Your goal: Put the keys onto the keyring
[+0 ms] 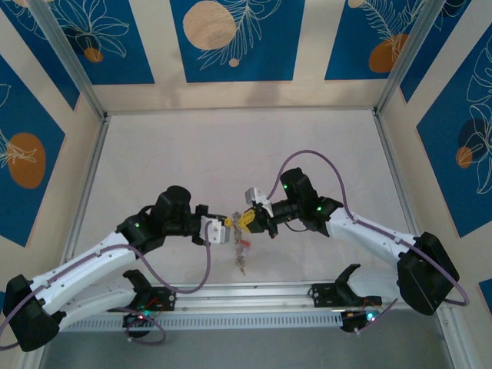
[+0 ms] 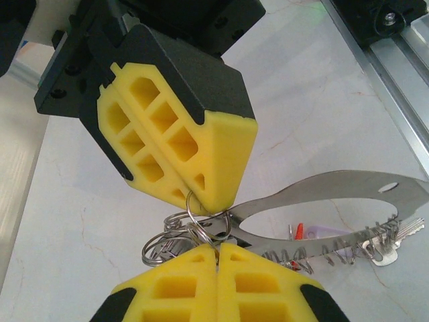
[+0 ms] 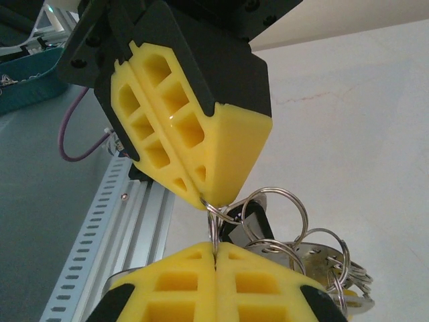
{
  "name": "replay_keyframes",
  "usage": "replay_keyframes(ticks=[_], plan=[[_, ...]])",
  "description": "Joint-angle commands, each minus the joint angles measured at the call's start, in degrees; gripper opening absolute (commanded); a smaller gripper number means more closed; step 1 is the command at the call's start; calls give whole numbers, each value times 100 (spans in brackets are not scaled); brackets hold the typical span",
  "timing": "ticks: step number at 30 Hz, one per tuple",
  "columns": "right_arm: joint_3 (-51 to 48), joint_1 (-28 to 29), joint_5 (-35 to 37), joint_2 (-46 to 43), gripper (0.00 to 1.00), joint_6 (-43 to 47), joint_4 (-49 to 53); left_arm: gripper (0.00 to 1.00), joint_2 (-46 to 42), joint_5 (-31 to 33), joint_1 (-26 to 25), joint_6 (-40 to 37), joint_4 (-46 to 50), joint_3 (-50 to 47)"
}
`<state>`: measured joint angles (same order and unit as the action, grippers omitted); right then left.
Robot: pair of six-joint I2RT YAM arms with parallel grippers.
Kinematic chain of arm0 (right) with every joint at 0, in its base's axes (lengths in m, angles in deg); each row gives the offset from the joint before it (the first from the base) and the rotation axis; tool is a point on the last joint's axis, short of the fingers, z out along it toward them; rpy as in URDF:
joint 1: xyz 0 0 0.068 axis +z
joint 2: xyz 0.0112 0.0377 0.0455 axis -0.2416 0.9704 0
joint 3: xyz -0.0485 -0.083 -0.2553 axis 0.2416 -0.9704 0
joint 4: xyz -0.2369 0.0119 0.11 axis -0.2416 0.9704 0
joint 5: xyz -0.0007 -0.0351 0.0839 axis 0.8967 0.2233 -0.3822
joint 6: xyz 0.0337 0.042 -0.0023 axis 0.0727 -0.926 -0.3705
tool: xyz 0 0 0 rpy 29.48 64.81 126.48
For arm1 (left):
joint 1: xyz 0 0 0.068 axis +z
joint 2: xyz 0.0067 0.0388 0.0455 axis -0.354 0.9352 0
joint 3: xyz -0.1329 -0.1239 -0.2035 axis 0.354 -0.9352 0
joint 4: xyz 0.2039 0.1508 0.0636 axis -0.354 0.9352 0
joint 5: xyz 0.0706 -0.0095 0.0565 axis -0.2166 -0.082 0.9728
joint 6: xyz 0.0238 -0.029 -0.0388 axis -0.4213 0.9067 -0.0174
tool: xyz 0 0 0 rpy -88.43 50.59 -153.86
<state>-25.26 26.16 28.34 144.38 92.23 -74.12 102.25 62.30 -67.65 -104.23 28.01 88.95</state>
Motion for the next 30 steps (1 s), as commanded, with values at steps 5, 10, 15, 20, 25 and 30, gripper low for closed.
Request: replay_keyframes(ticks=[5, 10, 15, 20, 25, 30], plan=[[-175, -84, -144, -307, 0, -193, -737, 0, -20, -68, -93, -112, 368, -86], [-164, -121, -229, -259, 0, -203, -755, 0, -73, -153, -113, -175, 359, -108], [-99, -121, -366, -153, 0, -166, -666, 0, -55, -156, -134, -257, 421, -87], [-256, -120, -360, -219, 0, -172, -1005, 0, -18, -136, -150, -207, 406, -129], [-729, -104, -250, -475, 0, -406, -2118, 8, -49, 196, -144, 450, 95, -156], [-820, 23, -23, -477, 0, -335, -2401, 32, -229, 184, -143, 979, -165, -185]])
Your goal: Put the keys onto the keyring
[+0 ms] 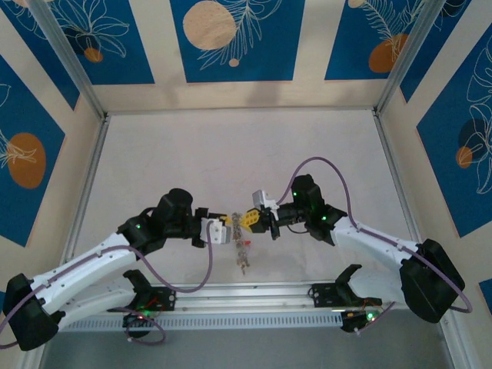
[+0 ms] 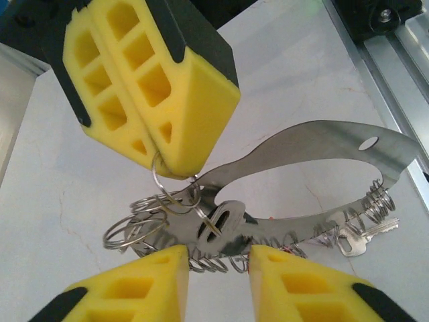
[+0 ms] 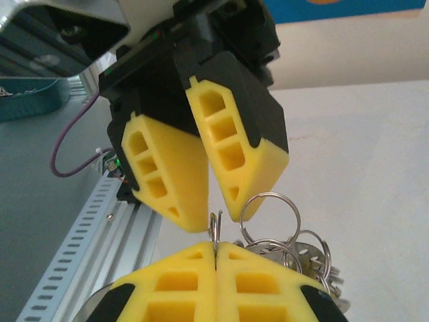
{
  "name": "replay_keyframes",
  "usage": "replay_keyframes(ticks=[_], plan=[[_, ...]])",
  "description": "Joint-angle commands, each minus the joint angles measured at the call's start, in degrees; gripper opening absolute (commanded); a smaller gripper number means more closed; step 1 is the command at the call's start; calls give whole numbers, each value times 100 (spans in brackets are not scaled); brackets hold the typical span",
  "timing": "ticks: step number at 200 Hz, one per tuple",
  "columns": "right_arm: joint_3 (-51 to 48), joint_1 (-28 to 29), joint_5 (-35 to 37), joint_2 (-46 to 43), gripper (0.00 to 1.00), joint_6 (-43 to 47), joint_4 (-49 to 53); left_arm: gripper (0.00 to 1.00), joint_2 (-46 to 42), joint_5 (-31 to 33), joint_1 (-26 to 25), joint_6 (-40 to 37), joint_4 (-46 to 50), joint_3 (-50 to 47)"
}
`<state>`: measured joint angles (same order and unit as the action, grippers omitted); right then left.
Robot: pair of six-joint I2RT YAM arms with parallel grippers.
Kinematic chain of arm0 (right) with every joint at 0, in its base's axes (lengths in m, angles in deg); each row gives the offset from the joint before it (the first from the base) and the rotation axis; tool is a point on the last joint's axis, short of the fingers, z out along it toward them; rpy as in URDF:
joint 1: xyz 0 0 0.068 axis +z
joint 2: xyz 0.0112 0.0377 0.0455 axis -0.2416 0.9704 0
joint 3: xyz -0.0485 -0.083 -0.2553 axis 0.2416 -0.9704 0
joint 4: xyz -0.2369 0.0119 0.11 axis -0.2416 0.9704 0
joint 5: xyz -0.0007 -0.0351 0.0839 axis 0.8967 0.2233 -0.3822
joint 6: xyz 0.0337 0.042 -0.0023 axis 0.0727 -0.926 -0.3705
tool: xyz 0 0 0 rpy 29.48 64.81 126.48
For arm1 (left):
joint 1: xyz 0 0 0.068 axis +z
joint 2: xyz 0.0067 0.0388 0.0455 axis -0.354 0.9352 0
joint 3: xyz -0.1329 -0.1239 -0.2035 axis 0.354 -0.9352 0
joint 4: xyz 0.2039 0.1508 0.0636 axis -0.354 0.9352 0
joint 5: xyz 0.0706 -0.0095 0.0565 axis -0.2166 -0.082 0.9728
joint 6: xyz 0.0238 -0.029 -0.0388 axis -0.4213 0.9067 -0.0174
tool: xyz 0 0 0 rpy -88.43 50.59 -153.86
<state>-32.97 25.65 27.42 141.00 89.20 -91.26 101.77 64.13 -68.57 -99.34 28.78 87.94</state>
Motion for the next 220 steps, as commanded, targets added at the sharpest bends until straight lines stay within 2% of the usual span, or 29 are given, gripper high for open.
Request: replay_keyframes(ticks=[1, 68, 134, 178, 206, 220], plan=[[-91, 94, 115, -139, 0, -31, -777, 33, -219, 24, -52, 627, -328, -94], [-537, 271, 469, -200, 0, -102, -1522, 33, -503, 157, -55, 1807, -1187, -393], [-893, 393, 1013, -317, 0, -157, -2145, 33, -331, -70, -55, 2183, -1291, -519], [-915, 459, 1088, -241, 0, -89, -2227, 32, -151, -313, -51, 2422, -1541, -609], [-870, 505, 1069, -167, 0, -59, -2243, 27, -72, -266, -51, 2385, -1635, -622], [-866, 517, 1057, -152, 0, -56, -2258, 18, -95, -209, -52, 2357, -1611, -592]])
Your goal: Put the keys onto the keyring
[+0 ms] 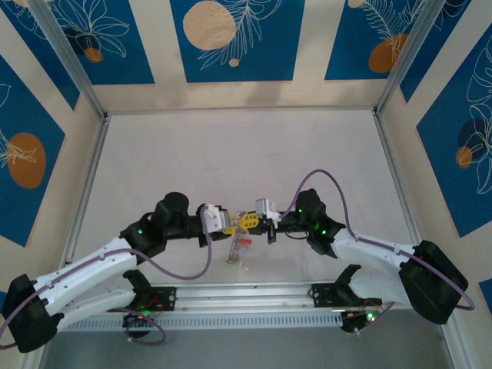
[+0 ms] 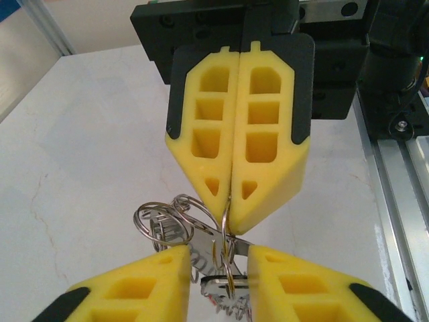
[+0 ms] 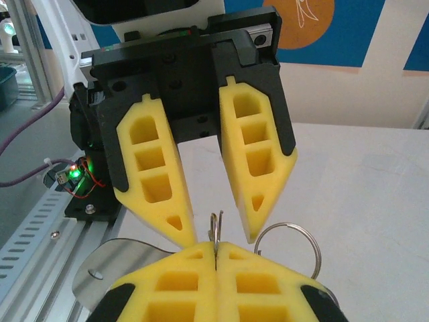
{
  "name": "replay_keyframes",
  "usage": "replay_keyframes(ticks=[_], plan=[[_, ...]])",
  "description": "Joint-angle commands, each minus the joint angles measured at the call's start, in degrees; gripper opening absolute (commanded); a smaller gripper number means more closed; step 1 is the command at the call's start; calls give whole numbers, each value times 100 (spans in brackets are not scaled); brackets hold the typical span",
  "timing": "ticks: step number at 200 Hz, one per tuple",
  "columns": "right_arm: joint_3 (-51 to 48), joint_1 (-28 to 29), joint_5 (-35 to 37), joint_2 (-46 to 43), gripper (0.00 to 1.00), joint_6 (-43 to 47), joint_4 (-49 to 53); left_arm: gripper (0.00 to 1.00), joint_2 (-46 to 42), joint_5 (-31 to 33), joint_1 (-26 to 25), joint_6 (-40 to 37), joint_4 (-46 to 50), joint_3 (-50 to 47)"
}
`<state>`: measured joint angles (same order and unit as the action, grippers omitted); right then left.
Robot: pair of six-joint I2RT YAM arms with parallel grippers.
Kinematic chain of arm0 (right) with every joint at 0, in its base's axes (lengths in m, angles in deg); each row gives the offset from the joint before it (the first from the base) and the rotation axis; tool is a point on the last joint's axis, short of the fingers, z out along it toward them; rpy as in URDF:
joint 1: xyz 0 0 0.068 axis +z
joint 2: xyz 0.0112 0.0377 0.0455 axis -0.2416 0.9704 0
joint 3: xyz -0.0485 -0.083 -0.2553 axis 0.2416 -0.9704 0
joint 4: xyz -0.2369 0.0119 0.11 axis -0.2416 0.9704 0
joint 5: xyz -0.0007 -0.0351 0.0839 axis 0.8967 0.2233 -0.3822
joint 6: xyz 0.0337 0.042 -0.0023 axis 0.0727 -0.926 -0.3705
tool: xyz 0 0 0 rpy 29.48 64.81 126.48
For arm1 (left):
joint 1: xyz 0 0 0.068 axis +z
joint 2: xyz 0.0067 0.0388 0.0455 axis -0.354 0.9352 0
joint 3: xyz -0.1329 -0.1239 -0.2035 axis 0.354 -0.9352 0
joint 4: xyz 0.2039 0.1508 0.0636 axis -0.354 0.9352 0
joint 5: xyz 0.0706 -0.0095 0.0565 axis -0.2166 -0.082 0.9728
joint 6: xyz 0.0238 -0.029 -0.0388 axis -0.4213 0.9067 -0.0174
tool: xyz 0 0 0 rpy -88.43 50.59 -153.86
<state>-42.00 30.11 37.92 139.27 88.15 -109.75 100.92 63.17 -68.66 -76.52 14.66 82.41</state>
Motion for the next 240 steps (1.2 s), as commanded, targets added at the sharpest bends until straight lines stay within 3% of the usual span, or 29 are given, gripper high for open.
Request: replay_keyframes(ticks=[1, 32, 58, 108, 152, 179, 199, 221, 231, 240], plan=[[37, 72, 11, 27, 0, 53, -402, 17, -15, -112, -42, 70, -200, -39], [43, 85, 46, 46, 0, 149, -282, 9, -134, -23, -42, -68, -111, -33], [85, 106, 133, 49, 0, 328, -51, 0, -125, 116, -42, -325, 513, 255], [339, 267, 414, 112, 15, 894, 721, 0, 385, 267, -54, -977, 2123, 1291], [496, 288, 554, 223, 18, 1023, 1007, 0, 1059, 822, -132, -1180, 3229, 2212], [530, 291, 565, 271, 15, 995, 1039, 0, 1290, 964, -199, -1264, 3468, 2503], [581, 292, 451, 350, 0, 996, 1079, 0, 1340, 857, -213, -1165, 3436, 2605], [412, 299, 440, 313, 0, 788, 626, 0, 1155, 650, -209, -972, 3067, 2466], [254, 272, 424, 267, 0, 591, 199, 17, 968, 611, -209, -888, 2819, 2277], [151, 243, 379, 209, 0, 476, -37, 22, 764, 553, -203, -899, 2604, 2041]])
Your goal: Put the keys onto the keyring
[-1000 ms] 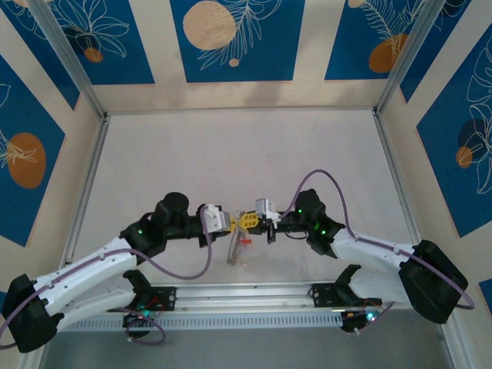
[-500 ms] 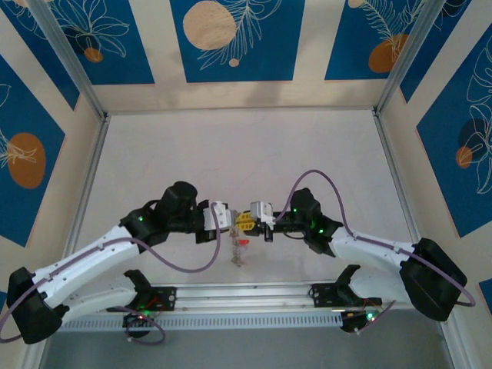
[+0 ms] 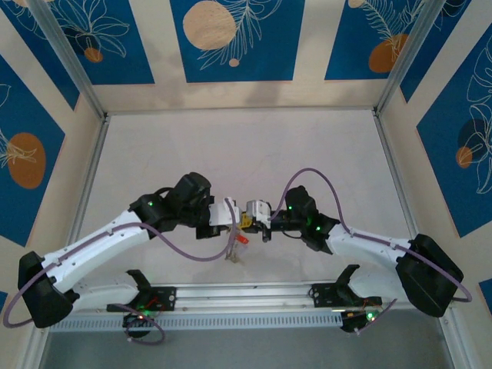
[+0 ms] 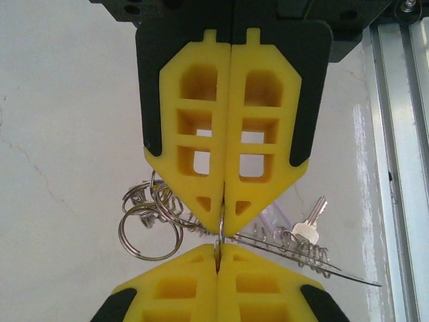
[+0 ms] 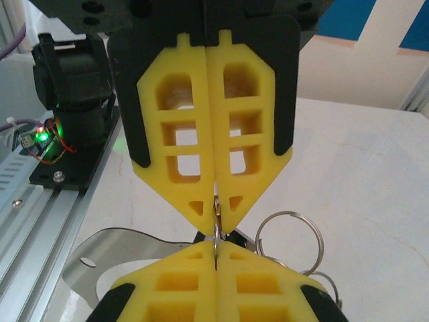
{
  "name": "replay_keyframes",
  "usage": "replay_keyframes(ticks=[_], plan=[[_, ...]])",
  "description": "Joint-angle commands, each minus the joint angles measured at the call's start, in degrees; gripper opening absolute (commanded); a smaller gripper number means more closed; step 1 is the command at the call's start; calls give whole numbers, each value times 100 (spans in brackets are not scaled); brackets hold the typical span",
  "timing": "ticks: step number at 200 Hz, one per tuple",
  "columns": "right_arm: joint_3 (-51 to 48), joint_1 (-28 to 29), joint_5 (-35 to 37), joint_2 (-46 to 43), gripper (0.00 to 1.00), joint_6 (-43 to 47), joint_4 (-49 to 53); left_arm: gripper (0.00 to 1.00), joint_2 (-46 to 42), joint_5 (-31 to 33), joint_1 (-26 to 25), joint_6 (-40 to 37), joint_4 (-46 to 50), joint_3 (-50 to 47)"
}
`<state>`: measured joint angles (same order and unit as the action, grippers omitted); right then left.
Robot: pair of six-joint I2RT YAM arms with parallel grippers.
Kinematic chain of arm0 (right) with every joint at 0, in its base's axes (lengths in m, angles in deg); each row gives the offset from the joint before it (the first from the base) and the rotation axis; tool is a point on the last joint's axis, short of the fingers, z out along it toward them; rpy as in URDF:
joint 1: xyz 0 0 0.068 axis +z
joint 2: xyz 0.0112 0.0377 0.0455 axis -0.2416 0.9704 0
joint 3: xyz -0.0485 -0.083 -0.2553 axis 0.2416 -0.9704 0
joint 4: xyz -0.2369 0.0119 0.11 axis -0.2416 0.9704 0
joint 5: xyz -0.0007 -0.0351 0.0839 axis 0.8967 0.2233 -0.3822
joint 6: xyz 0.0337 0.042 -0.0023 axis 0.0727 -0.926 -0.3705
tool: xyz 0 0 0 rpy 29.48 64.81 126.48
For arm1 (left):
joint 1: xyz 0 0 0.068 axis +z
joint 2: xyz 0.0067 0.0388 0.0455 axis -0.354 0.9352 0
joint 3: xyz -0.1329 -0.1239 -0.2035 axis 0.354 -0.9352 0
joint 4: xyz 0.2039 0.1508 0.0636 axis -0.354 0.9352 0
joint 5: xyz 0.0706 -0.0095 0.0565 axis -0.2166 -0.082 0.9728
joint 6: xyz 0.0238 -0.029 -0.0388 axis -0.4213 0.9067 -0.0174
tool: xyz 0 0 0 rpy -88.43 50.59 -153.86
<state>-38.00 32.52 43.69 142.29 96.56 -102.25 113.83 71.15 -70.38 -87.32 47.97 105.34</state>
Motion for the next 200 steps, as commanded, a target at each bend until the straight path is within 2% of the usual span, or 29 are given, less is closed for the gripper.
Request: replay_keyframes(ticks=[1, 34, 80, 150, 158, 175, 189, 200], plan=[[-257, 1, -196, -105, 0, -375, -813, 22, -546, -257, -29, 167, -750, -290], [-609, -75, -105, -370, 0, -742, -1654, 24, -1049, -199, -20, 310, -1459, -950], [-858, -132, -112, -491, 0, -919, -2229, 24, -1023, -376, -19, 618, -1981, -1205], [-938, -116, -111, -346, 0, -965, -2523, 25, -917, -882, -19, 665, -2395, -1303], [-943, -107, -92, -338, 0, -978, -2547, 22, -887, -869, -24, 653, -2379, -1288], [-934, -111, -94, -307, 0, -960, -2561, 5, -846, -852, -19, 618, -2311, -1276], [-912, -112, -100, -319, 0, -926, -2498, 0, -846, -787, -15, 588, -2329, -1303], [-900, -108, -78, -336, 0, -892, -2385, 0, -855, -673, -18, 557, -2267, -1280]])
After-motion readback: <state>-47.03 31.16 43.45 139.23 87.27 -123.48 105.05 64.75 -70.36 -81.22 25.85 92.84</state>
